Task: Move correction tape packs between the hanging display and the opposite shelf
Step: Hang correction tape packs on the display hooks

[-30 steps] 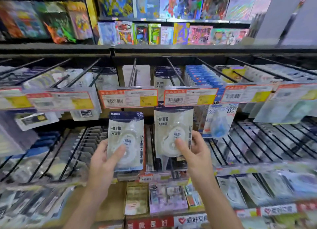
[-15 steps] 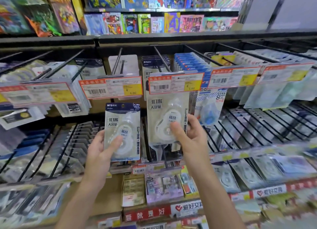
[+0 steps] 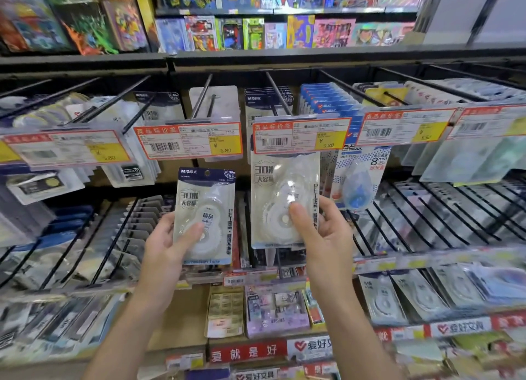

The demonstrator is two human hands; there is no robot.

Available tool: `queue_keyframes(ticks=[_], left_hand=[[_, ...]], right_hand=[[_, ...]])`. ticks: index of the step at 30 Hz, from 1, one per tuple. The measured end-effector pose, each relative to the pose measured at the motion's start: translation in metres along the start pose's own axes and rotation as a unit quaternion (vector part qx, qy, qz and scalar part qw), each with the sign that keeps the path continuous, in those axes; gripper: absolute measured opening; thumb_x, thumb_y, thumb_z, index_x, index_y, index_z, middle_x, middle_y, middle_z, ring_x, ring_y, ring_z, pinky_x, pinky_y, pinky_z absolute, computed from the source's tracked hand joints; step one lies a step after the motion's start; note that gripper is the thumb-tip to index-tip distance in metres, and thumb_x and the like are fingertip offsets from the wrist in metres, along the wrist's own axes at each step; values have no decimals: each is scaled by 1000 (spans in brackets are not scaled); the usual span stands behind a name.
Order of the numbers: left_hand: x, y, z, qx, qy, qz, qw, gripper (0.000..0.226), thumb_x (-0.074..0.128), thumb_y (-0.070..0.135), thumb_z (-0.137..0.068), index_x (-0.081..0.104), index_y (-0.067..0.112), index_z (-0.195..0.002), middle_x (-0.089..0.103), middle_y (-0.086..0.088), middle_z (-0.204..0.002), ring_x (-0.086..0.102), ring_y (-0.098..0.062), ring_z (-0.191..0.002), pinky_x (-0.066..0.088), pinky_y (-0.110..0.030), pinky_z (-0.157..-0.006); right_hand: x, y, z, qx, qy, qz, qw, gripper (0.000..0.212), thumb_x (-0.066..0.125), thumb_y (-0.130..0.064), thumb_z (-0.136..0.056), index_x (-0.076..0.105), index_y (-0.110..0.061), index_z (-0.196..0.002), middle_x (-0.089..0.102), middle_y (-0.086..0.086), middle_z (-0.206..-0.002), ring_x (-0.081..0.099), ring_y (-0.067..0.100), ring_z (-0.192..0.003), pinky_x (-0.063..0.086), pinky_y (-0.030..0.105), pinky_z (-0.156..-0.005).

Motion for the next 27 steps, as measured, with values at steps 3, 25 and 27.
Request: queue_keyframes(ticks=[3,25,27], left_hand=[[4,3,-2,3,-5,-1,1000,36,70,28,-83,62,19,-117,76,-4,-110,73,-25,-101,54,-45,-87],[2,4,-12,13,1,17,1000,39,72,29,-79,63,19,-116,76,-4,-109,74,-26,-99,55,-42,-81],[4,6,-12,14,-2,18,1000,38,76,27,-81,63,18,-116,76,-5,-109,74,-26,-99,55,-42,-83]], right_hand=[[3,0,-8,-3,7,4,1000,15,68,-28,-92,60,-37,-100,78,-9,-94,73,5,-89,54,17,-76],[31,56,-110,27,108,-24,993,18,73,-35,-91,68,-25,-104,75,-8,-102,70,8,-99,55,37,-97],[30,58,-115,18,108,-29,994,15,73,-33,-91,68,-25,-103,75,-11,-102,69,4,-99,54,32,-96]])
Point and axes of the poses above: each hand's wrist, its own z-axis away from the middle knuckle, its own x-axis out of the palm, y = z × x, the point moved 5 cm from there along -z, towards the middle knuckle
